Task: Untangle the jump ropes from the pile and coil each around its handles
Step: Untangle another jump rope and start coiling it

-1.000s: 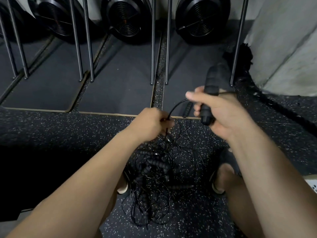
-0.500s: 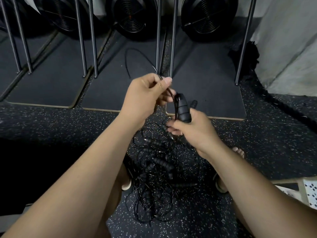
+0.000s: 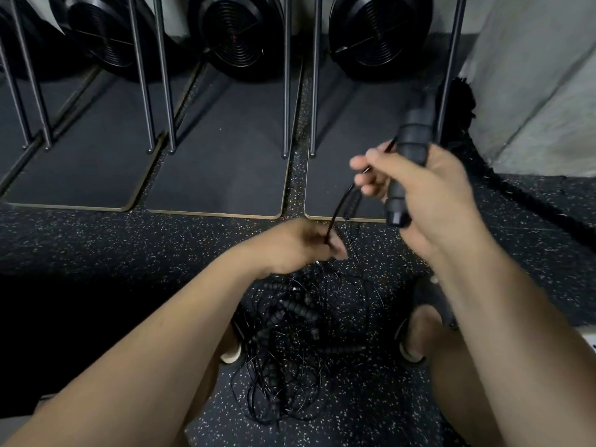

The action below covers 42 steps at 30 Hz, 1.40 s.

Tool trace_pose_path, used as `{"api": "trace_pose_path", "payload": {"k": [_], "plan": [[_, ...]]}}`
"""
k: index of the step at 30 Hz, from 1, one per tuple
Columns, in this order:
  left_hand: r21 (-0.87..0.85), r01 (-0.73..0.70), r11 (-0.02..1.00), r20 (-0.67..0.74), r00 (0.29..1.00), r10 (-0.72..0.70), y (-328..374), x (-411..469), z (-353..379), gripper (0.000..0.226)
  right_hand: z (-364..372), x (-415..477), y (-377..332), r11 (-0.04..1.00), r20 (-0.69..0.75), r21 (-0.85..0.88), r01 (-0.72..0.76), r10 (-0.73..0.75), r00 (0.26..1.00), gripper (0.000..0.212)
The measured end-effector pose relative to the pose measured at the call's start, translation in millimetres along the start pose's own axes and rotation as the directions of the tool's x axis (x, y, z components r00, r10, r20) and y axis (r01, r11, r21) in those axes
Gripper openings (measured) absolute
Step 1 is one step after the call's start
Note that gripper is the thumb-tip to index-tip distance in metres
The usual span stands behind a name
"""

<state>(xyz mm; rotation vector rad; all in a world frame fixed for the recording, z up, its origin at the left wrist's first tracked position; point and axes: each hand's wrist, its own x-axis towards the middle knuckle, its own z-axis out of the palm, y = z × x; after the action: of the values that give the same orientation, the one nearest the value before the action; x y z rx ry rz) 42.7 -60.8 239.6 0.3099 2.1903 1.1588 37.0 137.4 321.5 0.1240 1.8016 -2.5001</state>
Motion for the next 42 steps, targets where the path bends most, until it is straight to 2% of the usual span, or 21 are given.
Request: {"api": "trace_pose_path", "payload": {"k": [2, 5, 8, 12, 15, 19, 22, 26, 29, 31, 33, 35, 37, 39, 42], "plan": [[0.108, 0.025, 0.994, -0.001, 1.000, -0.026, -0.7, 4.4, 6.6, 0.013, -11.3, 6.8, -10.6, 0.997, -0.039, 0.073, 0.027, -0.025, 0.999, 0.010], [0.353, 0.088, 0.931, -0.131, 0.990, -0.044, -5.6, 8.9, 8.5, 0.021, -26.0, 13.5, -17.5, 0.989, -0.086, 0.137, 0.048, -0.037, 0.996, 0.007], [0.433, 0.122, 0.893, -0.225, 0.974, -0.024, -7.2, 9.1, 1.3, 0.027, -33.1, 18.2, -11.9, 0.988, -0.116, 0.155, 0.028, -0.010, 0.993, 0.007], [0.352, 0.067, 0.933, -0.301, 0.953, 0.045, 7.8, 3.2, -11.2, 0.033, -33.2, 22.4, 5.8, 0.991, -0.150, 0.123, -0.059, 0.077, 0.986, 0.024], [0.313, -0.026, 0.949, -0.427, 0.889, 0.166, 22.1, -3.2, -17.9, 0.035, -27.1, 17.7, 28.4, 0.979, -0.112, -0.061, -0.194, 0.186, 0.976, 0.030], [0.128, -0.158, 0.979, -0.541, 0.816, 0.203, 34.0, -14.2, -24.6, 0.027, -10.1, 4.5, 59.9, 0.909, -0.011, -0.318, -0.269, 0.280, 0.960, 0.032], [0.000, -0.217, 0.976, -0.589, 0.789, 0.175, 36.1, -17.8, -30.2, 0.031, 2.1, -3.6, 73.1, 0.852, 0.074, -0.462, -0.245, 0.312, 0.947, 0.035], [-0.175, -0.309, 0.935, -0.654, 0.746, 0.124, 32.1, -18.6, -36.6, 0.035, 10.0, -6.3, 79.3, 0.789, 0.078, -0.598, -0.142, 0.234, 0.969, 0.037], [-0.203, -0.333, 0.921, -0.695, 0.712, 0.104, 31.0, -18.5, -37.4, 0.042, 12.9, -9.2, 77.6, 0.750, 0.060, -0.659, -0.066, 0.139, 0.988, 0.036], [-0.265, -0.301, 0.916, -0.689, 0.724, 0.038, 29.7, -17.6, -36.4, 0.046, 13.1, -10.1, 71.0, 0.758, 0.042, -0.651, -0.037, 0.085, 0.996, 0.028], [-0.312, -0.217, 0.925, -0.632, 0.774, -0.032, 26.8, -13.4, -34.0, 0.044, 10.2, -10.4, 61.5, 0.794, 0.031, -0.608, -0.025, 0.055, 0.998, 0.025], [-0.375, -0.135, 0.917, -0.520, 0.850, -0.088, 19.7, -10.6, -30.3, 0.040, 8.4, -10.3, 51.5, 0.830, 0.019, -0.557, -0.012, 0.028, 0.999, 0.025], [-0.409, -0.091, 0.908, -0.370, 0.926, -0.074, 14.2, -9.2, -21.6, 0.041, 5.8, -11.1, 40.6, 0.874, 0.005, -0.485, 0.008, -0.006, 1.000, 0.027], [-0.308, -0.062, 0.949, -0.224, 0.975, -0.009, 10.0, -7.5, -9.5, 0.043, 0.8, -12.0, 29.2, 0.915, -0.007, -0.403, 0.023, -0.028, 1.000, 0.028], [-0.070, -0.060, 0.996, -0.102, 0.993, 0.053, 0.4, -0.1, 8.8, 0.025, -9.7, -12.4, 11.6, 0.969, -0.021, -0.245, 0.036, -0.043, 0.999, 0.030]]}}
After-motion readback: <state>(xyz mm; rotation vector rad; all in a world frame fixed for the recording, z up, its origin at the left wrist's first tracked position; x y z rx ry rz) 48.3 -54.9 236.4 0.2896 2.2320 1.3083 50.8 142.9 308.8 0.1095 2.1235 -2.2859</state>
